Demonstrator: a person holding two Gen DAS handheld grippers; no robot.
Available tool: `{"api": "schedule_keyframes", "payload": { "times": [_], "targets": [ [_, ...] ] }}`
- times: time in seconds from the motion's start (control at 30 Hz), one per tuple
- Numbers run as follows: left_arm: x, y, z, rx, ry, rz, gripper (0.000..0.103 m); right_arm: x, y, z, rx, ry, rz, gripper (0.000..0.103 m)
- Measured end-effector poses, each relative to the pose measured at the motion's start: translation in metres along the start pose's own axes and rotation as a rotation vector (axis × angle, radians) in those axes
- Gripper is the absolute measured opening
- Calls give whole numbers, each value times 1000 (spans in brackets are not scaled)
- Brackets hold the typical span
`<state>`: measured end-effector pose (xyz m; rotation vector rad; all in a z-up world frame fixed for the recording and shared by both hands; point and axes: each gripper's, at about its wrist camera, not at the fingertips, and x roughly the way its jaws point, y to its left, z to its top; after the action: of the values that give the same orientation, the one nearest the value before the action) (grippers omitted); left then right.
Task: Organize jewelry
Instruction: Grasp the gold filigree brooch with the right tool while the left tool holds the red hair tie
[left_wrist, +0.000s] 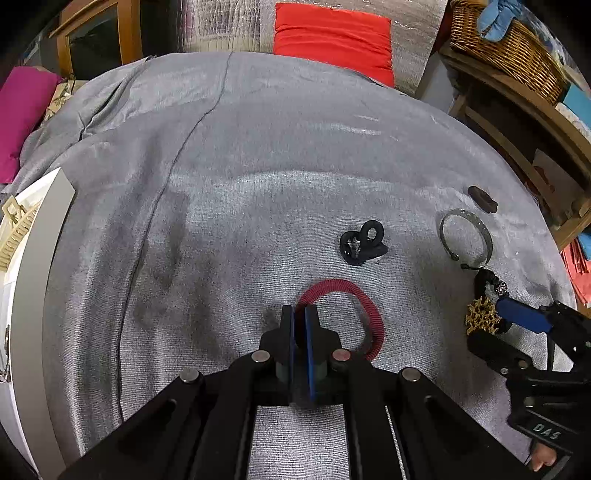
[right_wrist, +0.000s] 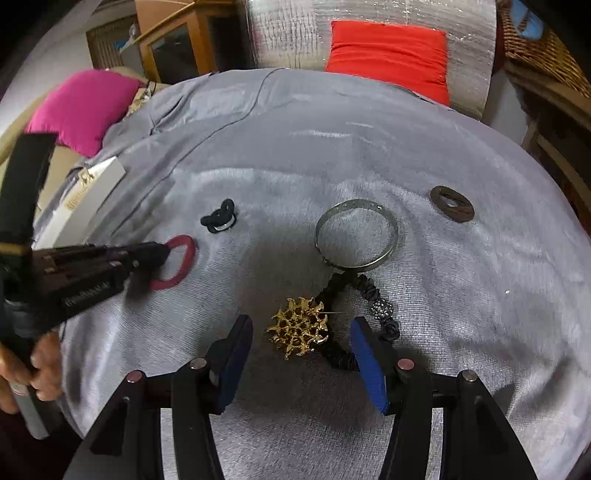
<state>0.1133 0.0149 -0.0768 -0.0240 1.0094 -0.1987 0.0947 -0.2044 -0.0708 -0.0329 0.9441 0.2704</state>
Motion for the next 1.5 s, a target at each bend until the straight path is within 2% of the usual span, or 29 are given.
{"api": "schedule_keyframes", "payload": {
  "times": [0.13, 0.33, 0.43, 0.63, 0.77, 0.93, 1.17, 1.37, 1.5],
  "targets": [
    [-3, 1, -1, -1, 5, -6, 5, 4, 4, -1, -36, 8, -26, 43],
    [-1, 3, 1, -7, 9, -14, 5, 4, 2, 0, -6, 17, -13, 34],
    [-2, 1, 1, 2, 2, -14, 5, 1, 1, 1, 11, 13, -1, 26],
    [-6, -2, -3, 30, -14, 9, 5, -8, 0, 4, 33, -10, 26, 25],
    [-6, 2, -6, 24, -12, 19, 5, -11, 0, 6, 31, -21, 12, 26],
    [-10, 6, -6, 25, -22, 22, 5, -19, -2, 10, 55, -60, 54, 27],
    [-13, 10, -7, 21, -17, 26, 5, 2, 6, 10, 28, -20, 51, 26],
    [-16, 15, -5, 7, -18, 28, 5, -11, 26, 8, -39, -41, 212, 28],
    [-17, 17, -5, 4, -16, 24, 5, -13, 12, 9, -5, -54, 127, 27]
  ]
}}
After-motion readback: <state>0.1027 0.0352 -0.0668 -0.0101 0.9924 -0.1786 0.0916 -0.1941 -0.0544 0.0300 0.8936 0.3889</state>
